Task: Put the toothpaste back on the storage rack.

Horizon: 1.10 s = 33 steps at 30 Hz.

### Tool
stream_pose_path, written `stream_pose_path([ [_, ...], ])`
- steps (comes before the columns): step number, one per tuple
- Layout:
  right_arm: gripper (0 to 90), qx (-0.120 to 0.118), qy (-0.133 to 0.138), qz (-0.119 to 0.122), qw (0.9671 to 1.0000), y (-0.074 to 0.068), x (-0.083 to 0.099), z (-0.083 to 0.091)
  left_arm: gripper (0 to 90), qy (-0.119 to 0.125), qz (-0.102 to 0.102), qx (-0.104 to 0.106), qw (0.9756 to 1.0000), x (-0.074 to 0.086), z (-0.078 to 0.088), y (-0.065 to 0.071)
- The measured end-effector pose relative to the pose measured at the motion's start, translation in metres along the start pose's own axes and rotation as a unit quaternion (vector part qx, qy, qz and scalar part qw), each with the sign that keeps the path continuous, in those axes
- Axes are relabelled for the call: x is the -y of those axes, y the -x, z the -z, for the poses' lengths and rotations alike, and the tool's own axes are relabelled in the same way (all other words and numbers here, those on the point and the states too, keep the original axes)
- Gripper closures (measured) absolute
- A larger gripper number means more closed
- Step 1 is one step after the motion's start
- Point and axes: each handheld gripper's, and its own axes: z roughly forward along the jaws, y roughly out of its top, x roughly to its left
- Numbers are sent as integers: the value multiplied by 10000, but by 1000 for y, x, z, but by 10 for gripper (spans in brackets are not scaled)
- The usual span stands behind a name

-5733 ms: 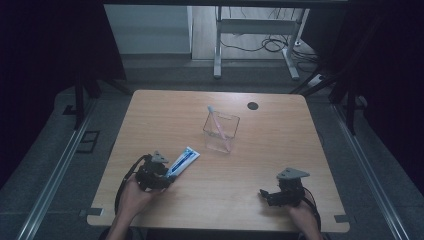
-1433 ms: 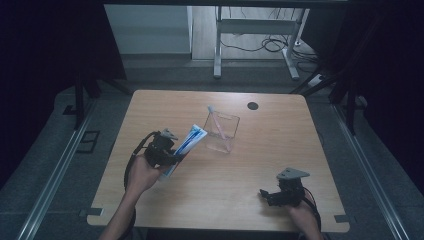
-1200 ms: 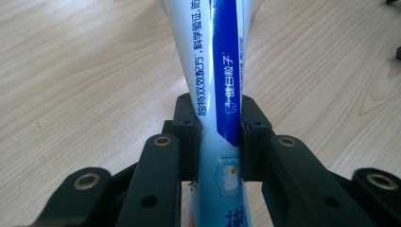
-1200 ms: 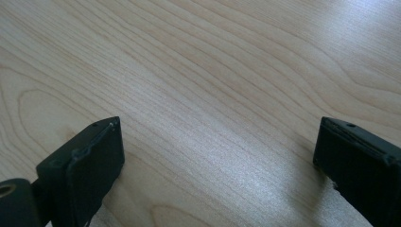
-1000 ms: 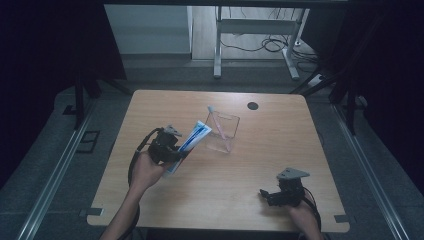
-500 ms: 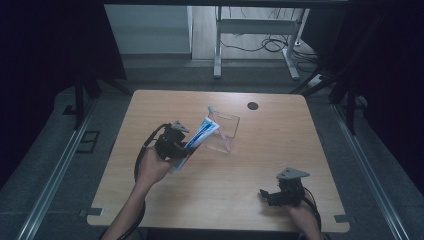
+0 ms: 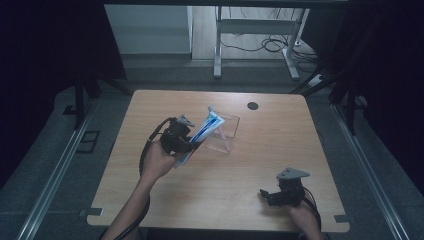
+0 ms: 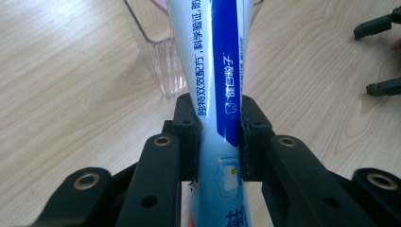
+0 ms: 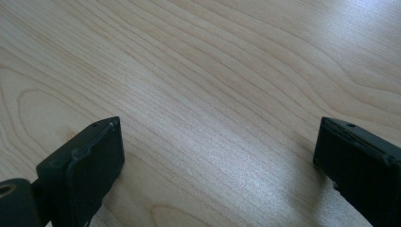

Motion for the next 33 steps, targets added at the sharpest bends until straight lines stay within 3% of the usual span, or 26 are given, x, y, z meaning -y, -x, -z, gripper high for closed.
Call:
stream_pose_path([
  [16,21,-6,-3,-7,10000,0,0,0,734,230,-161,-135,9995,-40,-7,1],
  [33,21,-8,-3,-6,10000,0,0,0,733,492,-222,-161,9984,-79,-30,1],
])
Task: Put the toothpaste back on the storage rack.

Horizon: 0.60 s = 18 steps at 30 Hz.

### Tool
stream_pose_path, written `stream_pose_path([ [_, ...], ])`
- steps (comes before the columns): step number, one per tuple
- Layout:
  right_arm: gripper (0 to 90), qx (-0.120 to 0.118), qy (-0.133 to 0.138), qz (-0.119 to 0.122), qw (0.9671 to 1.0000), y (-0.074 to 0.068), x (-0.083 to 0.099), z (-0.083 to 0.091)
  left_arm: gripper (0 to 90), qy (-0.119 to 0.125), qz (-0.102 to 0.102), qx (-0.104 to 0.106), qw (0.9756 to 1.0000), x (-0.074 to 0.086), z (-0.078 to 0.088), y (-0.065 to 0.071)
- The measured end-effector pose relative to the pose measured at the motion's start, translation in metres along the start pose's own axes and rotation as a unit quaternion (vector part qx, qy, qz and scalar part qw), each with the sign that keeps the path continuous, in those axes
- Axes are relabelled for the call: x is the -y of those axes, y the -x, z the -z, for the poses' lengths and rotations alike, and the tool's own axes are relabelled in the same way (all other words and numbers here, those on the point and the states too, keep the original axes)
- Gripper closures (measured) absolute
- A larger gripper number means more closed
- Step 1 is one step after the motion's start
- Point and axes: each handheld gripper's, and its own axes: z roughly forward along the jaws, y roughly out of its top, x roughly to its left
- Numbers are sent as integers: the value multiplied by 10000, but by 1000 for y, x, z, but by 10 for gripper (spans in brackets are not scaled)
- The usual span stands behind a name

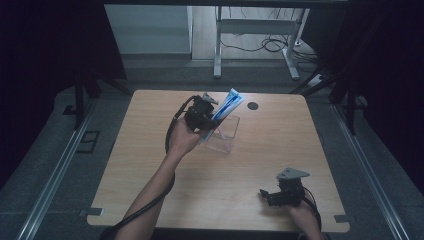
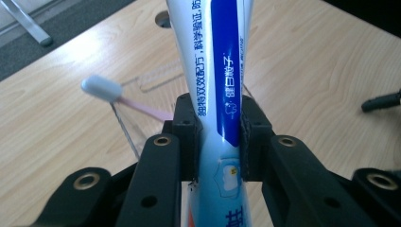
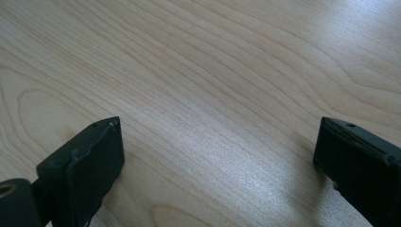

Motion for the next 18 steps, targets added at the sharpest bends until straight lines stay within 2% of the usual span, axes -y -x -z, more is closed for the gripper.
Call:
stream_pose_path([
  [6,21,4,1,5,10000,0,0,0,733,45,-34,-57,10000,-10,-9,-4],
  [7,21,4,2,6,10000,0,0,0,733,82,17,-62,9999,-11,-11,-4],
  [18,21,-14,5,23,10000,0,0,0,732,228,34,-101,9997,-24,-30,-10],
])
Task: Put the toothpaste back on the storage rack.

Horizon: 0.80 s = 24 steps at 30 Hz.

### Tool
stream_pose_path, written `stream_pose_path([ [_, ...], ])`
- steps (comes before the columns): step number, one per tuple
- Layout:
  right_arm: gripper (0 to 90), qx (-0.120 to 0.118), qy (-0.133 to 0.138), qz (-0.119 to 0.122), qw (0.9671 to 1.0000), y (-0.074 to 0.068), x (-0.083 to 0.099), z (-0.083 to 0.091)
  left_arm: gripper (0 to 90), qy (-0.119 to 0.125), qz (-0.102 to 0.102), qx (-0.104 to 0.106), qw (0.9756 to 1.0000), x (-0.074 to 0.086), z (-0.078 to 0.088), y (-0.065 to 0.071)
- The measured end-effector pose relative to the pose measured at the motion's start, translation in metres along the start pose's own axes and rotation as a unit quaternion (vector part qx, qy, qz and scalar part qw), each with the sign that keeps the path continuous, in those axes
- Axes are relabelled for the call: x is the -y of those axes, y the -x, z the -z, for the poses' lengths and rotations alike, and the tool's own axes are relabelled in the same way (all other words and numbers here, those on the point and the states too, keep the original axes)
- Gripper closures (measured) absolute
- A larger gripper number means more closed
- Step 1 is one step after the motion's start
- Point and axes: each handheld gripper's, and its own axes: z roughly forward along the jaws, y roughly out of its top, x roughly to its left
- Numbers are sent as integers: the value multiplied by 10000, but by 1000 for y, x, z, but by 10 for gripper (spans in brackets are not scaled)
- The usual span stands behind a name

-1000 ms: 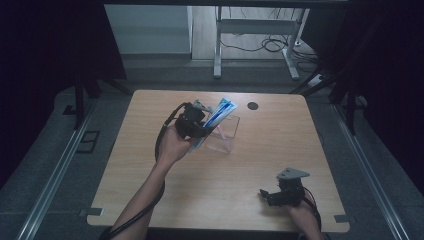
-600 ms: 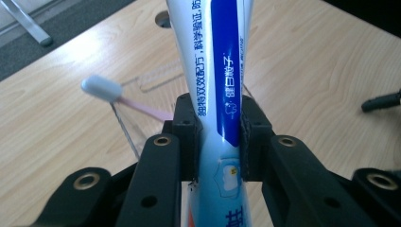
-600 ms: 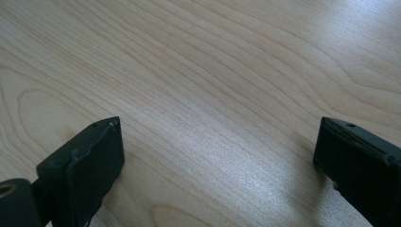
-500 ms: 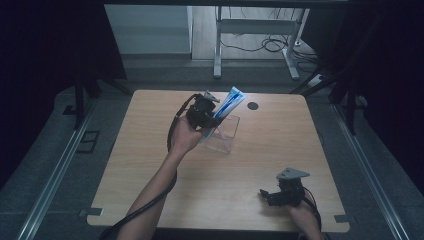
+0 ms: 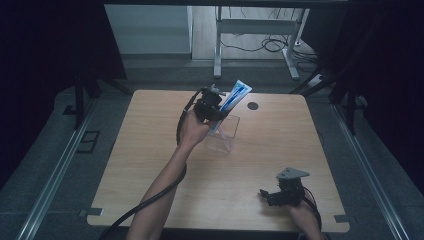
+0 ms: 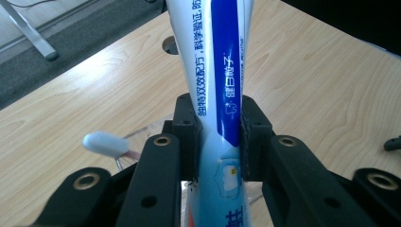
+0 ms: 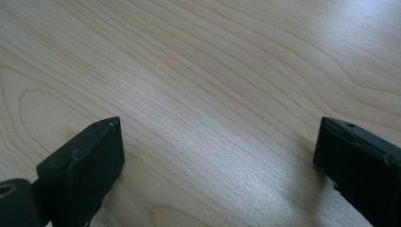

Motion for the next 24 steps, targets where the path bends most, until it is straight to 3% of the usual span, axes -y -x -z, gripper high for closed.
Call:
stream_pose_path([
  [13,21,-5,0,4,10000,0,0,0,731,231,38,-148,9996,-4,-28,-3],
  [24,22,-13,2,6,10000,0,0,0,729,273,-112,-239,9993,9,-47,-3],
])
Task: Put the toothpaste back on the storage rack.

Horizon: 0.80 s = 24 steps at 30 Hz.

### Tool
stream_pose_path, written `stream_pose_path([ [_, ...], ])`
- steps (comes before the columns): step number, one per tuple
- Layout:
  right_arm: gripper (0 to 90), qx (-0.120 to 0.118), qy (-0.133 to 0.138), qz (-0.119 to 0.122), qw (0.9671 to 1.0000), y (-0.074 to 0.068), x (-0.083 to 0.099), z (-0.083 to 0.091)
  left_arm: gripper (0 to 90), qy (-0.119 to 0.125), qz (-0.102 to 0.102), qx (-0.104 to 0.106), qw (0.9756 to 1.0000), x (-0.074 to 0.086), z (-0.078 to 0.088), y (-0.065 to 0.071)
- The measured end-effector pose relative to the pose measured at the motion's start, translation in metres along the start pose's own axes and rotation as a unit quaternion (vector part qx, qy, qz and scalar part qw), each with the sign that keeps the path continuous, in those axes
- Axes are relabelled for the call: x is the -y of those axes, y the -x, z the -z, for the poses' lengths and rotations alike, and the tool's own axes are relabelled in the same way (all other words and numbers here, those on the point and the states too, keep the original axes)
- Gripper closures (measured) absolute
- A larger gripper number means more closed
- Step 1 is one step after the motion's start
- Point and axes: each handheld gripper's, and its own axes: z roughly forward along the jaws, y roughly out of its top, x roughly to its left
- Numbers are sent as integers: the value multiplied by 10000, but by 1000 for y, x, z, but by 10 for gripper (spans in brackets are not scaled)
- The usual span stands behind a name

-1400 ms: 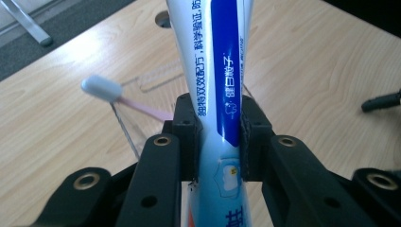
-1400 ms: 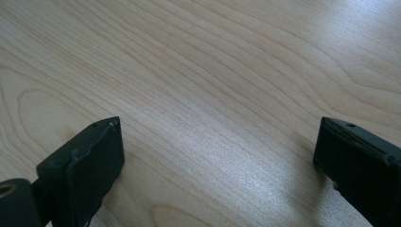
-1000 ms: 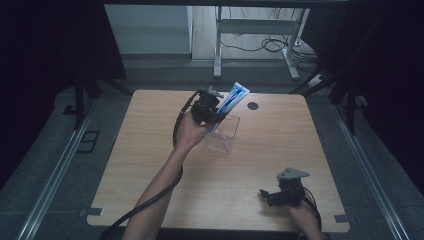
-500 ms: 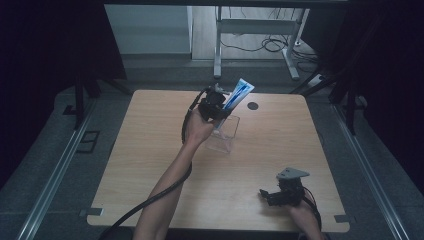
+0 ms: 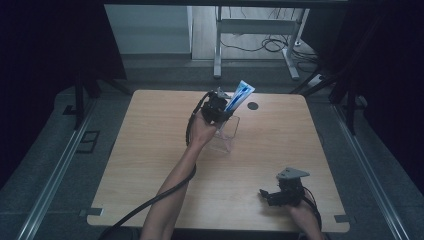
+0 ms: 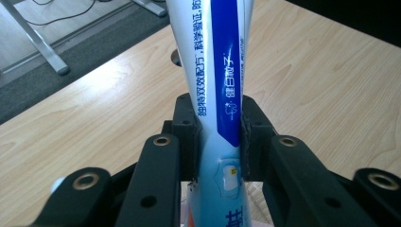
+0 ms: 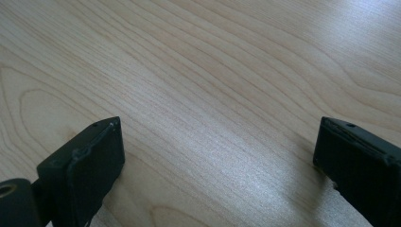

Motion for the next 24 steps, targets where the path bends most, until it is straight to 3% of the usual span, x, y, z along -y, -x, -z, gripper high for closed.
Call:
stream_pose_path([
  [15,22,2,0,3,10000,0,0,0,713,37,-92,80,9999,15,-3,5],
  [24,21,2,1,5,10000,0,0,0,706,-202,-257,93,9994,24,-8,10],
])
